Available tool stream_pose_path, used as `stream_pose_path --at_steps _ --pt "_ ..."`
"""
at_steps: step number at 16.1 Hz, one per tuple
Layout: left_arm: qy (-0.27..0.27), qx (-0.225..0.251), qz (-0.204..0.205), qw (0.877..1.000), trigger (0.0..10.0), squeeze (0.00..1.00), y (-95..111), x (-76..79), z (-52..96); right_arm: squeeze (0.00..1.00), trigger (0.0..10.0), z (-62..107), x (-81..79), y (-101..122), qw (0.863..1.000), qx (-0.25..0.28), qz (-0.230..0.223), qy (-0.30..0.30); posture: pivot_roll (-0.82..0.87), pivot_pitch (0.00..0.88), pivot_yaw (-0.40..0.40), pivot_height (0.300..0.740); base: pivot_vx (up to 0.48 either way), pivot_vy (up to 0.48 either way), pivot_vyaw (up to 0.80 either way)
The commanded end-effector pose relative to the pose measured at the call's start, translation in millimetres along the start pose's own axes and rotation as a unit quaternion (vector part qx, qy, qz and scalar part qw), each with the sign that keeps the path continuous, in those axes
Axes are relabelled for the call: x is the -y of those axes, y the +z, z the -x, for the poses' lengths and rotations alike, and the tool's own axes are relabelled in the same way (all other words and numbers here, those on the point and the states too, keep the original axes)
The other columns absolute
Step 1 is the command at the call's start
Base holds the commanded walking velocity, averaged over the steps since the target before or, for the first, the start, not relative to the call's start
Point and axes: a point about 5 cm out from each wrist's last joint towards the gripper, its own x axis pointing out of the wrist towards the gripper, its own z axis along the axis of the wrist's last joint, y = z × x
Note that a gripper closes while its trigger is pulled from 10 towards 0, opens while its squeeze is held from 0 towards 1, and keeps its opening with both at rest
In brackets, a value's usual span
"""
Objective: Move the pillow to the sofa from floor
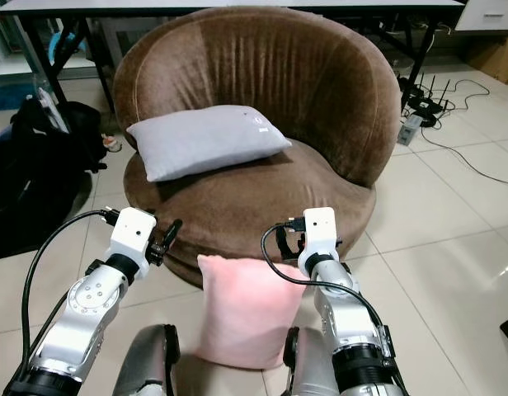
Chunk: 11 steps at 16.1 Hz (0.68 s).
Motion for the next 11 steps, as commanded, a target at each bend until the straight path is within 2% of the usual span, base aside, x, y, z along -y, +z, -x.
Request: stream_pose_path --at_steps 1,8,11 --pt "0.001 -0.001 -0.002 1.000 10.0 0.00 0.4 -0.5 -0.6 0.00 10.0 -1.5 0.7 4.8 1.000 0.005 -0.002 -0.002 0.02 0.000 0.002 0.542 0.000 0.000 0.00" --pt "-0.001 -0.003 -0.002 1.000 10.0 0.00 -0.3 0.7 0.3 0.00 10.0 -0.7 0.6 4.0 1.000 0.004 -0.003 -0.001 0.02 0.000 0.004 0.542 0.000 0.000 0.00" --pt "-0.002 -0.004 -0.003 1.000 10.0 0.00 -0.7 0.9 0.6 0.00 10.0 -1.1 -0.6 3.6 1.000 0.003 -0.004 0.000 0.02 0.000 0.005 0.527 0.000 0.000 0.00"
